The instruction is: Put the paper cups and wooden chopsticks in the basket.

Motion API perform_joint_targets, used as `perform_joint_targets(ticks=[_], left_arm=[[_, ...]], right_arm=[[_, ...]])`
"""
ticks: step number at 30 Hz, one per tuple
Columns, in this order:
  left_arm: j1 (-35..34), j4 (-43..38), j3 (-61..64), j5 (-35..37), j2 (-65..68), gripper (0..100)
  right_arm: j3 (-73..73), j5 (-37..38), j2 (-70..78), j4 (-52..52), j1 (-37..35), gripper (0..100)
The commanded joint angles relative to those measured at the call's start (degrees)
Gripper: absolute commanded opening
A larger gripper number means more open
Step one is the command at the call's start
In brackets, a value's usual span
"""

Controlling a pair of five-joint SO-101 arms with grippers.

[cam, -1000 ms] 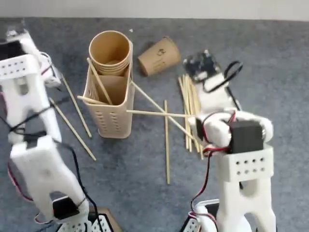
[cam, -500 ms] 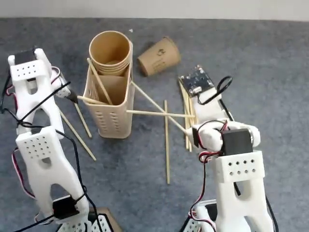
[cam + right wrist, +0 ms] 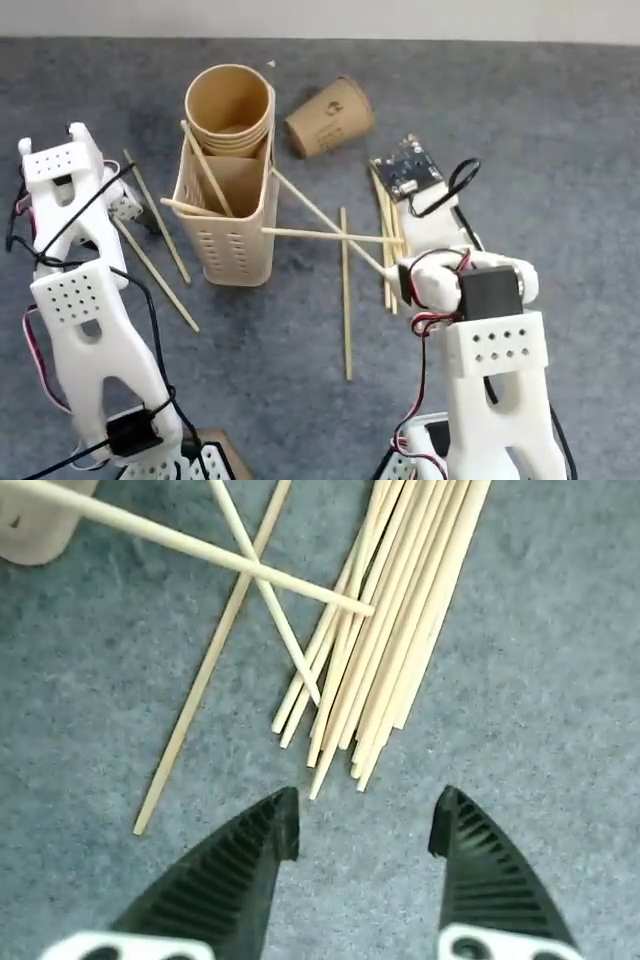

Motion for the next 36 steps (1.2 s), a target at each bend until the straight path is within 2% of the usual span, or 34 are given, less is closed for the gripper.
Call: perform_joint_targets(ticks=[1,12,25,32,36], left_arm=[[1.89,-1.85,-0.84,0.53,0.4,29],[3.3,1.41,-14.46,0.53,-0.31,28],[5.58,0.88,-14.99,0.62,0.57,28],[3.65,1.32,-15.34,0.09,5.05,28],[-0.57,1.41,-15.43,0.09,3.82,28]], right_arm=[[-0.13,0.44,-1.63,-0.66,0.75,22.1],[-0.04,0.18,-1.63,-0.66,0.75,22.1],[-0.04,0.09,-1.63,-0.66,0.66,22.1],[-0.04,0.35,-1.63,-0.57,0.66,22.1],[-0.04,0.44,-1.63,-0.4,0.66,22.1]])
